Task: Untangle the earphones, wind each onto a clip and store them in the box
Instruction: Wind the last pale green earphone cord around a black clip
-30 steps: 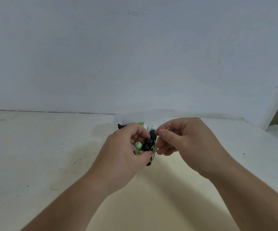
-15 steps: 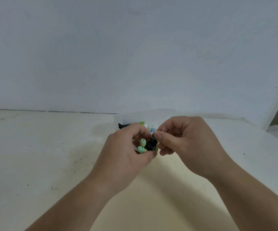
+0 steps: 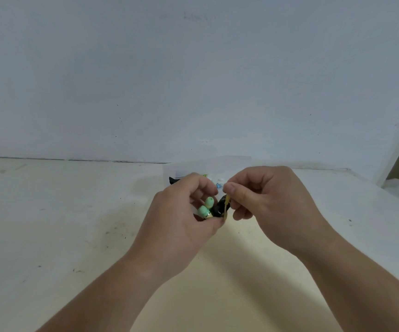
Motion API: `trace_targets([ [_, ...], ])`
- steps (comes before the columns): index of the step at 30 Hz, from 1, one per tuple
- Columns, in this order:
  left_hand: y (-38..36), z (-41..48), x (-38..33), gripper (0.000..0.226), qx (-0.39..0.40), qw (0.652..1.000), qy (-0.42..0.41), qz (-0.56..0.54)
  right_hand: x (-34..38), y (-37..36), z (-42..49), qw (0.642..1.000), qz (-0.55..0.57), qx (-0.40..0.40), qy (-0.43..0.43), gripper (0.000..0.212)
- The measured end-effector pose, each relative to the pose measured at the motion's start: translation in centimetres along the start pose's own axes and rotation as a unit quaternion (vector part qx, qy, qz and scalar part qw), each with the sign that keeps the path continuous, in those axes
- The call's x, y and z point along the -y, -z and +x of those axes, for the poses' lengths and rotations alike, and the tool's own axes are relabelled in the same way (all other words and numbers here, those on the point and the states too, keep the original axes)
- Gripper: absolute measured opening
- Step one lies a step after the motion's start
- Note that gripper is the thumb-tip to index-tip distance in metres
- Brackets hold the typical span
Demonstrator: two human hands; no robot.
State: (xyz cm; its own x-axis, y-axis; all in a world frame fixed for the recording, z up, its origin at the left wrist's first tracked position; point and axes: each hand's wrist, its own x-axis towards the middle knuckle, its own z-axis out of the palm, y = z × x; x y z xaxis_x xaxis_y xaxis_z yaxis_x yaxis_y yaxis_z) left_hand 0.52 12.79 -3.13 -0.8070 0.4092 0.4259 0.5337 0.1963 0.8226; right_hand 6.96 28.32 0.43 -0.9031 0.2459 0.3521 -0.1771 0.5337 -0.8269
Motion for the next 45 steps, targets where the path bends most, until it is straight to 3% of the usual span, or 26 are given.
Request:
trace_targets([
  [7, 0.1, 0.2, 0.1, 0.029, -0.009, 0.999, 0.010, -0.041, 0.0, 0.3, 0.2, 0.999, 0.016, -0.046, -0.018, 0.019],
  [15, 0.4, 0.1, -0.1, 0.027, 0.049, 0.996, 0.000, -0.072, -0.2, 0.1, 0.3, 0.999, -0.017, -0.035, -0.016, 0.019],
  [21, 0.1, 0.2, 0.2, 0.024, 0.010, 0.998, 0.014, -0.054, 0.0, 0.3, 0.3, 1.000, -0.011, -0.028, 0.004, 0.020],
  [25, 0.1, 0.0, 0.1, 0.025, 0.041, 0.998, 0.020, -0.039, 0.1, -0.1, -0.1, 1.000, 0.002, 0.010, 0.015, 0.019],
  [33, -0.5, -0.3, -0.3, 0.047, 0.007, 0.994, 0.019, -0.105, -0.2, -0.2, 0.0, 0.998, 0.066, -0.011, 0.009, 0.006],
  [38, -0.6, -0.5, -0.5, 0.050, 0.017, 0.993, -0.014, -0.116, -0.3, -1.1, -0.2, 0.998, 0.032, -0.030, 0.055, 0.016],
  [42, -0.8, -0.9, -0.8, 0.054, 0.020, 0.993, -0.046, -0.110, -0.5, -1.4, -0.1, 0.997, 0.033, -0.067, 0.014, 0.017],
  [45, -0.9, -0.9, -0.9, 0.044, 0.002, 0.990, -0.063, -0.122, -0.7, -1.2, 0.1, 0.996, -0.009, -0.086, -0.009, 0.036],
])
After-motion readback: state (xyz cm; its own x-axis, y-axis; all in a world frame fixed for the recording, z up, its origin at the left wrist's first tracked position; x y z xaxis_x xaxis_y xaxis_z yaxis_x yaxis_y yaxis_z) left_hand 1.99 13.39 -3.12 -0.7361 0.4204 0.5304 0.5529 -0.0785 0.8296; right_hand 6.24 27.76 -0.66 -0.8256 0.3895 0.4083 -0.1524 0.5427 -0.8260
